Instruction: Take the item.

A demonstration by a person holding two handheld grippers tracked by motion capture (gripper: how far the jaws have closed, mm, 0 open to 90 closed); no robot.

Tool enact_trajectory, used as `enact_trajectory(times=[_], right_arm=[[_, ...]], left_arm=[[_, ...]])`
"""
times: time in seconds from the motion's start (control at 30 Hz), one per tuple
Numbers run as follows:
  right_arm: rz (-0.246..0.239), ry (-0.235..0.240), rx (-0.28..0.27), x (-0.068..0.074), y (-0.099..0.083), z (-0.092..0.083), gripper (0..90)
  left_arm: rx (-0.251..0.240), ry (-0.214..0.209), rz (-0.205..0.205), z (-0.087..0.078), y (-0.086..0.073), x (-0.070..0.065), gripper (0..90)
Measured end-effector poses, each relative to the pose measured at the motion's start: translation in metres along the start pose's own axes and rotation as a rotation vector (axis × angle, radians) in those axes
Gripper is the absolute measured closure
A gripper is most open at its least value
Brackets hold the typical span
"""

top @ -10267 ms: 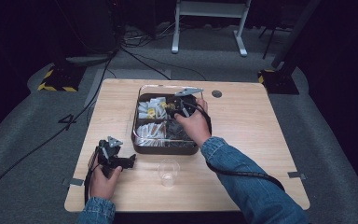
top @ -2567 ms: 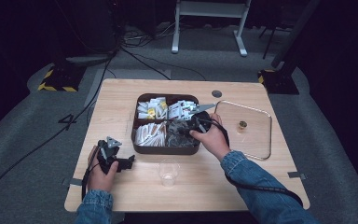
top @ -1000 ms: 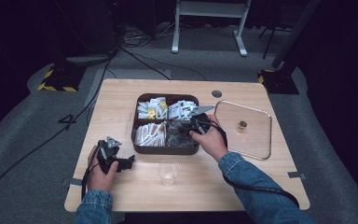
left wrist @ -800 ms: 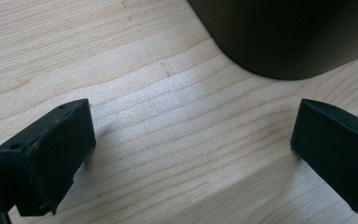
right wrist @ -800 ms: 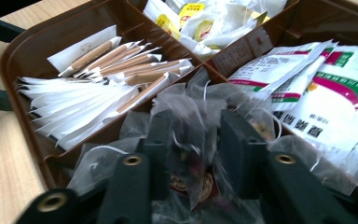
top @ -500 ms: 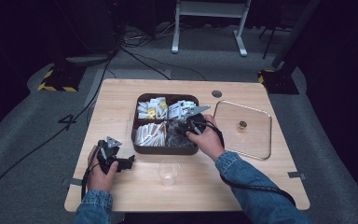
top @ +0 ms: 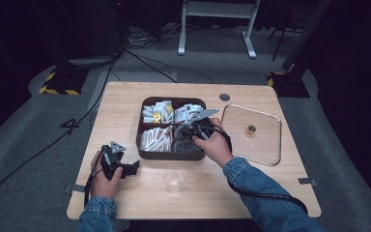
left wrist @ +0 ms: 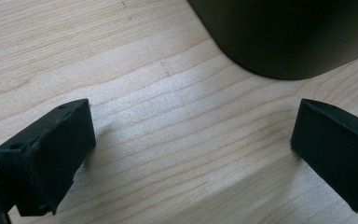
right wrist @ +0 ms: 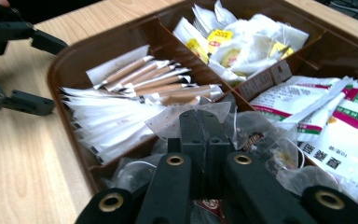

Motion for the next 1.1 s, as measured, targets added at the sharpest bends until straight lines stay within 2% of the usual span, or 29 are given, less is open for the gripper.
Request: enact_trajectory(times=[0.4, 0.67, 1.1], right_arm=[[0.003, 0.034, -0.046, 0.007, 0.010, -0.020, 90.0], [-0.006, 0.082, -0.091, 0.018, 0.015, -0.048, 90.0], [-0.031, 0.145, -0.117, 0.035, 0.016, -0.083, 90.0]], left_arm=[[-0.001, -0.001, 0.002, 0.000, 0.000, 0.000, 0.1], [-0.001, -0.006, 0.003, 0.001, 0.001, 0.001, 0.1], [0.000, -0.007, 0.002, 0.001, 0.001, 0.001, 0.1]])
Point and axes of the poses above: each handheld gripper's, and its own axes: z roughly forward along the jaws, y roughly out of its top, x roughly to its left, the point moved 1 cm from there along z, roughly forward along the jaws, and after that the axes turned 15 degrees about -y, right-handed, at the moved point
